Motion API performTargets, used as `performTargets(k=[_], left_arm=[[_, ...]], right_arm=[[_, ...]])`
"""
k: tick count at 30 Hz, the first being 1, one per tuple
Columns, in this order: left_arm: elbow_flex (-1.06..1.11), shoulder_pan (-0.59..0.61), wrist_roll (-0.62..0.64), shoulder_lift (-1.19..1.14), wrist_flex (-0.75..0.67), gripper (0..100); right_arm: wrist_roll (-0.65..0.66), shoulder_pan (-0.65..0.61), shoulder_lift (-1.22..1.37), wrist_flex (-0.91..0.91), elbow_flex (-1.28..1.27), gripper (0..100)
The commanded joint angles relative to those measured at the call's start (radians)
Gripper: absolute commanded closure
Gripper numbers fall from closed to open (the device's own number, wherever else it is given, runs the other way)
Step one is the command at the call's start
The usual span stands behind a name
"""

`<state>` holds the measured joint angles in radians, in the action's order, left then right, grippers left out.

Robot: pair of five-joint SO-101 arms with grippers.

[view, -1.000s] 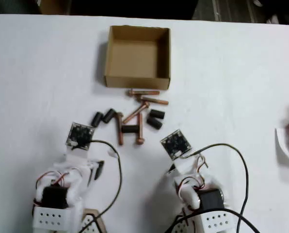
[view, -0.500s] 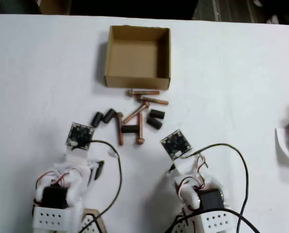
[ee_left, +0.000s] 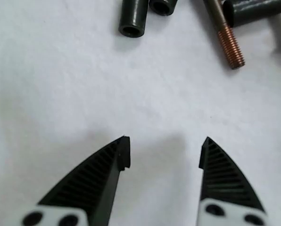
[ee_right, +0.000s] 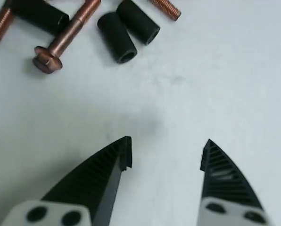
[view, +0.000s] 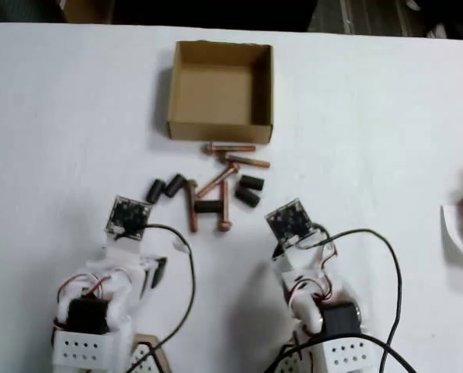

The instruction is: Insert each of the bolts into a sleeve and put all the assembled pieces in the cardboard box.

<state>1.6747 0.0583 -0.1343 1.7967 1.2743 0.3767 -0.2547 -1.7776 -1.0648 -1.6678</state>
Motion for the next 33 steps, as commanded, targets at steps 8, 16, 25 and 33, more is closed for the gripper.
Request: performTargets(k=[8,16,25,33], left_arm=[[0.018,-0.008,-0.005,0.011,0.005,74],[0.018,-0.008,-0.005,0.011,0.005,74],[0.018,-0.008,-0.005,0.011,0.005,74],[0.018,-0.012,-0.005,0.011,0.005,74]], right_arm=[[-0.123,-0.142,0.251,-0.05,0.428,76.2],[-0.069,-0.116,1.073,-0.094,0.916,75.9],[-0.068,-0.185,1.604,-0.194,1.254,75.9],[-0.061,-0.209,1.799,-0.189,1.404,75.9]])
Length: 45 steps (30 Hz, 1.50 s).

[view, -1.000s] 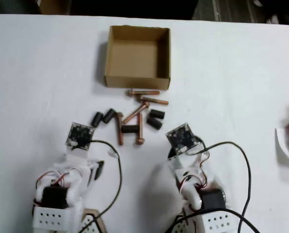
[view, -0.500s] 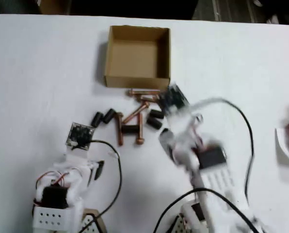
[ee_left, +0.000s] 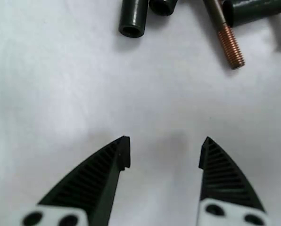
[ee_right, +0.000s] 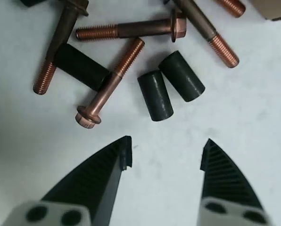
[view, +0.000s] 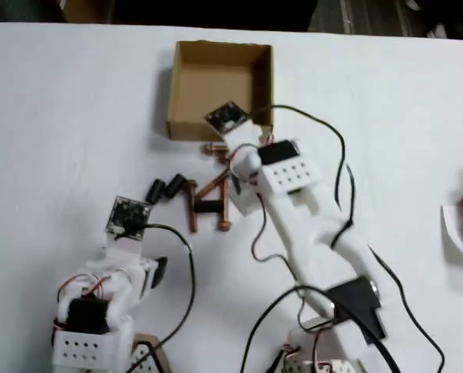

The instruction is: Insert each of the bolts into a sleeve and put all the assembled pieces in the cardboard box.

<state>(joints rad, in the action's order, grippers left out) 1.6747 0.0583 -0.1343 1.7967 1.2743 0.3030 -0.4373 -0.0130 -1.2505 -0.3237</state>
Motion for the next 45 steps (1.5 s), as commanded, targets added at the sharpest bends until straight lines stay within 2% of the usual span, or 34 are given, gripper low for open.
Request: performTargets(k=[1,9,16,25,28,34,41,45], left_arm=[[0.018,-0.012,-0.005,0.011,0.005,74],[0.018,-0.008,-0.005,0.011,-0.011,74],[0.013,0.021,-0.003,0.011,-0.242,74],[0.016,0.032,-0.002,0.011,-0.413,74],[0.018,0.071,-0.002,0.011,-0.462,74],[0.018,0.118,0.098,0.006,-0.502,74],[0.018,0.117,0.098,0.005,-0.496,74],[0.018,0.115,0.098,0.003,-0.48,74]], right_arm=[[0.012,-0.039,0.048,0.004,0.061,75.9],[0.009,-0.073,0.176,0.119,0.061,76.1],[0.015,-0.068,0.242,0.174,0.063,76.1],[0.015,-0.03,0.275,0.24,0.063,76.1],[0.015,-0.013,0.303,0.259,0.063,76.1],[0.015,-0.012,0.375,0.255,0.11,76.1],[0.014,-0.016,0.467,0.163,0.255,76.4],[0.014,-0.012,0.521,0.116,0.319,80.6]])
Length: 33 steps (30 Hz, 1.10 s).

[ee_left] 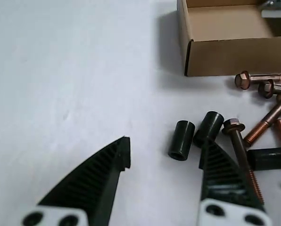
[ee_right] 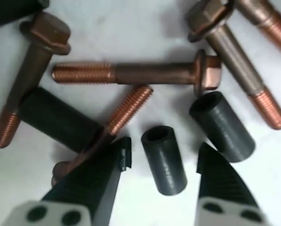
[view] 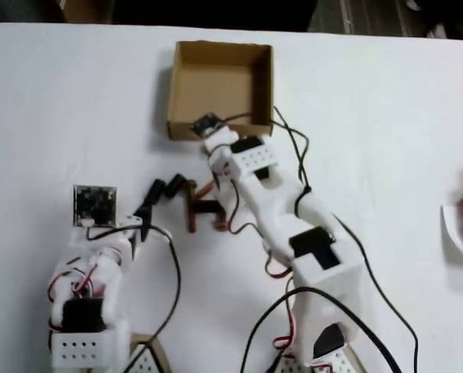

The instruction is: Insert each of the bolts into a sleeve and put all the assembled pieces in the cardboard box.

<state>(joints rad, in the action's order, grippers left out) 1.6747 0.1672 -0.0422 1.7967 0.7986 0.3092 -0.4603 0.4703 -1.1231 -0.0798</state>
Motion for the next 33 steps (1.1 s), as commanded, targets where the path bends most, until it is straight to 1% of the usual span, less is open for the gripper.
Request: performTargets(k=[1,4,6,8,14,15,16,20,24,26,28,33], left_arm=[[0.018,0.006,0.006,0.003,0.005,74],[0.018,0.006,0.006,0.003,0.034,74],[0.018,0.006,0.006,0.003,0.038,74],[0.018,0.006,0.006,0.003,0.038,74],[0.018,0.006,0.006,0.005,0.048,74],[0.018,0.006,0.006,0.005,0.052,74],[0.018,0.006,0.006,0.005,0.052,74],[0.018,0.006,0.006,0.005,0.052,74],[0.018,0.005,0.006,0.005,0.054,74],[0.018,-0.002,0.006,0.005,0.068,74],[0.018,-0.023,-0.006,0.005,0.078,74],[0.016,-0.08,-0.029,0.005,0.095,74]], right_arm=[[0.008,0.013,0.05,-0.022,0.087,80.0],[0.008,0.013,0.076,-0.064,0.127,77.2],[0.008,0.013,0.085,-0.093,0.147,77.7],[0.008,0.019,0.085,-0.107,0.152,81.2],[0.008,0.071,0.081,-0.113,0.15,97.4],[0.006,0.082,0.081,-0.125,0.15,98.6],[0.006,0.091,0.079,-0.134,0.15,97.3],[0.005,0.117,0.048,-0.153,0.144,97.8],[0.002,0.142,-0.073,-0.182,0.132,97.8],[0.002,0.16,-0.173,-0.147,0.078,97.8],[0.002,0.18,-0.285,-0.059,-0.029,97.8],[0.002,0.165,-0.587,0.183,-0.42,97.8]])
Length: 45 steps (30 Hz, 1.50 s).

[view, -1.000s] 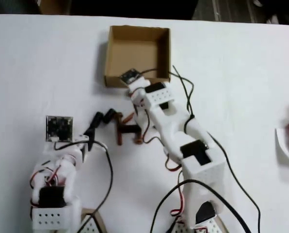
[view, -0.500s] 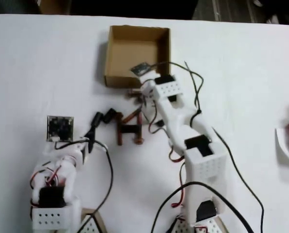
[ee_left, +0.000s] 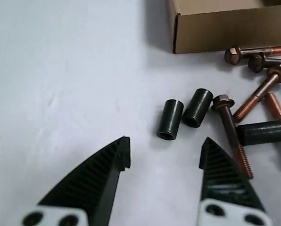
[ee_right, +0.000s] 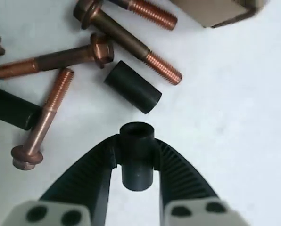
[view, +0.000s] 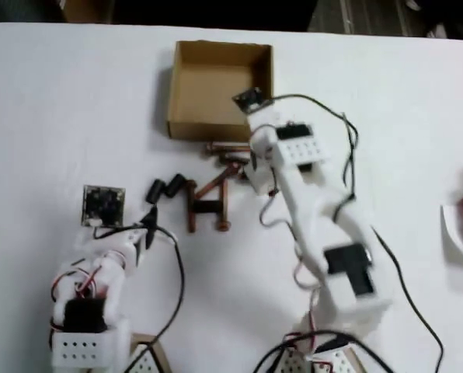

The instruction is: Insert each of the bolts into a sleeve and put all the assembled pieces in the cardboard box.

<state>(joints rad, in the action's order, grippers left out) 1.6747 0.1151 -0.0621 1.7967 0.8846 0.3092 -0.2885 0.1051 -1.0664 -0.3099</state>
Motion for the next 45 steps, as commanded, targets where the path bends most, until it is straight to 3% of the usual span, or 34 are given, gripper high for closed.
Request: performTargets(k=[1,7,10,16,21,29,36,45], left_arm=[[0.016,-0.029,-0.009,0.005,0.009,74],[-0.056,-0.031,-0.074,-0.023,0.037,74],[-0.133,-0.028,-0.081,-0.15,0.008,74],[-0.578,-0.04,-0.031,-0.684,-0.055,74],[-0.854,-0.206,-0.006,-1.197,0.014,74],[-1.287,-0.285,0.244,-1.732,0.132,74],[-1.437,-0.292,0.387,-1.904,0.282,74],[-1.452,-0.315,0.394,-2.01,0.284,74]], right_arm=[[0.002,-0.012,-0.288,0.173,-0.264,97.8],[0.008,0.016,-0.564,0.34,-0.531,97.8],[0.009,0.062,-0.599,0.383,-0.586,97.8],[0.009,0.12,-0.608,0.414,-0.623,97.8],[0.009,0.145,-0.61,0.412,-0.624,97.8],[0.009,0.249,-0.633,0.421,-0.672,97.8],[0.011,0.246,-0.751,0.449,-0.735,97.8],[0.011,0.248,-0.762,0.441,-0.741,97.8]])
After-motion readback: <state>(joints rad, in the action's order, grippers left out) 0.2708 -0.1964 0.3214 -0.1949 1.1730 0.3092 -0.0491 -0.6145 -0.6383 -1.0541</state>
